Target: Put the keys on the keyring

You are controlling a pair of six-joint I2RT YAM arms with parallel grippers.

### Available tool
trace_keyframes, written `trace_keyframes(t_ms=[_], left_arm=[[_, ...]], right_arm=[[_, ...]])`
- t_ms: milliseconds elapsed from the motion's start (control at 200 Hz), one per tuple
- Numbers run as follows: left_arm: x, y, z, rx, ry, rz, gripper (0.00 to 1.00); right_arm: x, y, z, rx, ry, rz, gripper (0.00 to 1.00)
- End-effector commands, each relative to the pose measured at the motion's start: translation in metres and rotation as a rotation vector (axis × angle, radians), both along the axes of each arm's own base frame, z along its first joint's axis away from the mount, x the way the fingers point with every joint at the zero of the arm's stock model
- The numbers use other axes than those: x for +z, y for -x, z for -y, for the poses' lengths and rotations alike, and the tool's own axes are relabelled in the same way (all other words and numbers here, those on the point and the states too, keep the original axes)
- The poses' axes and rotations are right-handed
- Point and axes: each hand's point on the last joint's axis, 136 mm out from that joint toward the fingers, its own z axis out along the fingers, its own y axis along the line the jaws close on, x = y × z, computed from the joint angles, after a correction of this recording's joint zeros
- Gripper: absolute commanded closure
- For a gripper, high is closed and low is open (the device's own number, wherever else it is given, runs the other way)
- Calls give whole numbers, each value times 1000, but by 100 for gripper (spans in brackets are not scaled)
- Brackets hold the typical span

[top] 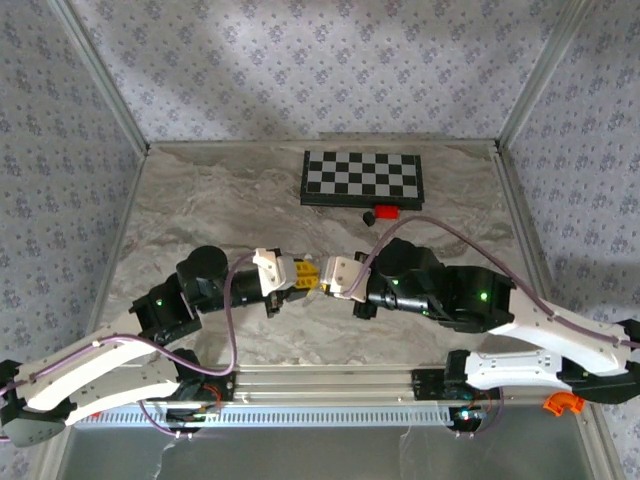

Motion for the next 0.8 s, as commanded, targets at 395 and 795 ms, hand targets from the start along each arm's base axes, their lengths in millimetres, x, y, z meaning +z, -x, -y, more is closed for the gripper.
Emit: trace_keyframes(t_ms=[395, 795], left_arm=[[56, 18, -9, -77, 314, 17, 100], [79, 32, -8, -197, 537, -40, 100]], right_arm=[[39, 21, 1, 96, -236, -30, 86], [43, 22, 8, 120, -328, -55, 81]])
